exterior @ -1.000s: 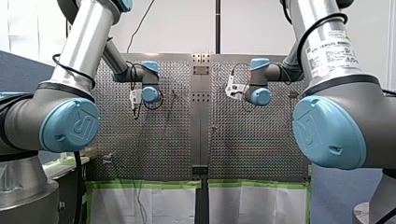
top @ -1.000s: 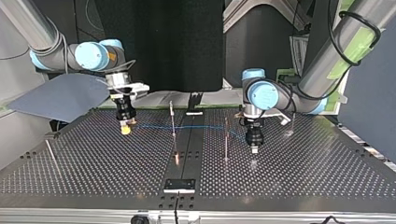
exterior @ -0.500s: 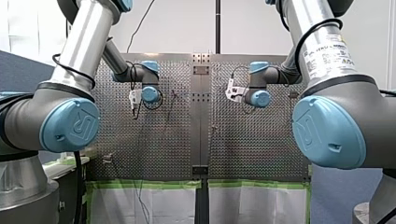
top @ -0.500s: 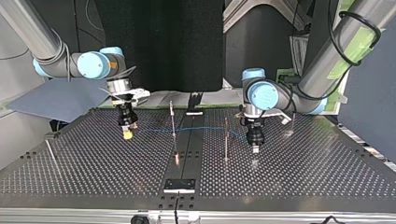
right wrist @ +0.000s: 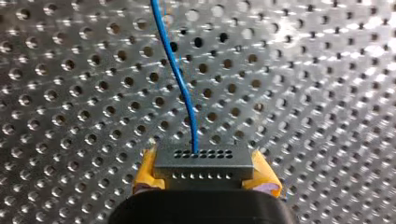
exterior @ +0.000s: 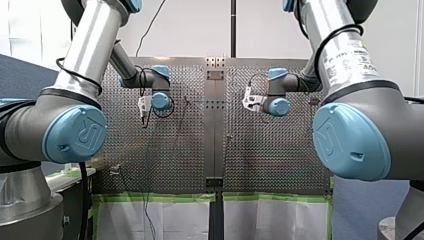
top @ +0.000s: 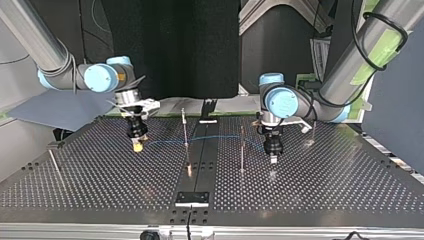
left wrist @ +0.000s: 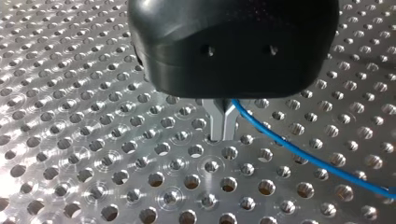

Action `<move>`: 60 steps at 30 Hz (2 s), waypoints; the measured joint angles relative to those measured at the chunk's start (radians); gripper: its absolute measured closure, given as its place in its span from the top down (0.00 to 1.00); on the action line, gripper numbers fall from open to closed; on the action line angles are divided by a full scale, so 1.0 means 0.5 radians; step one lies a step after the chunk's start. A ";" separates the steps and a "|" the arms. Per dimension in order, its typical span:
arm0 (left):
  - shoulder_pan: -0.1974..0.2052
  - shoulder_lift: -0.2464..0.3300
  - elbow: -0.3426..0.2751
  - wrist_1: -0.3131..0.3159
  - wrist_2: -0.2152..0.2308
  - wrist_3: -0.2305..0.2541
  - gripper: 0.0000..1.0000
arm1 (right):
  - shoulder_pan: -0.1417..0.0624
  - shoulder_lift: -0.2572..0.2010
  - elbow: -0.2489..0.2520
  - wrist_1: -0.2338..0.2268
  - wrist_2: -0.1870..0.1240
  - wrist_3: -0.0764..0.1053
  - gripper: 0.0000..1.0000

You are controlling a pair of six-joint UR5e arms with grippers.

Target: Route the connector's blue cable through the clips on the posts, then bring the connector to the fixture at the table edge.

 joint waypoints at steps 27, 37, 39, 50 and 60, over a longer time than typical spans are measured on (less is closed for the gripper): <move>-0.007 0.000 -0.003 -0.020 -0.096 0.174 1.00 | 0.016 0.026 -0.057 0.056 -0.023 -0.014 0.00; -0.026 0.004 -0.019 -0.111 -0.170 0.332 1.00 | 0.011 0.027 -0.056 0.062 -0.028 -0.013 0.00; -0.028 0.010 -0.040 -0.140 -0.190 0.354 1.00 | 0.010 0.027 -0.056 0.063 -0.032 -0.011 0.00; -0.058 0.142 -0.226 -0.171 -0.059 0.290 1.00 | 0.008 0.027 -0.056 0.065 -0.035 -0.007 0.00; -0.071 0.323 -0.408 -0.026 0.089 0.116 1.00 | 0.007 0.027 -0.056 0.076 -0.034 -0.006 0.00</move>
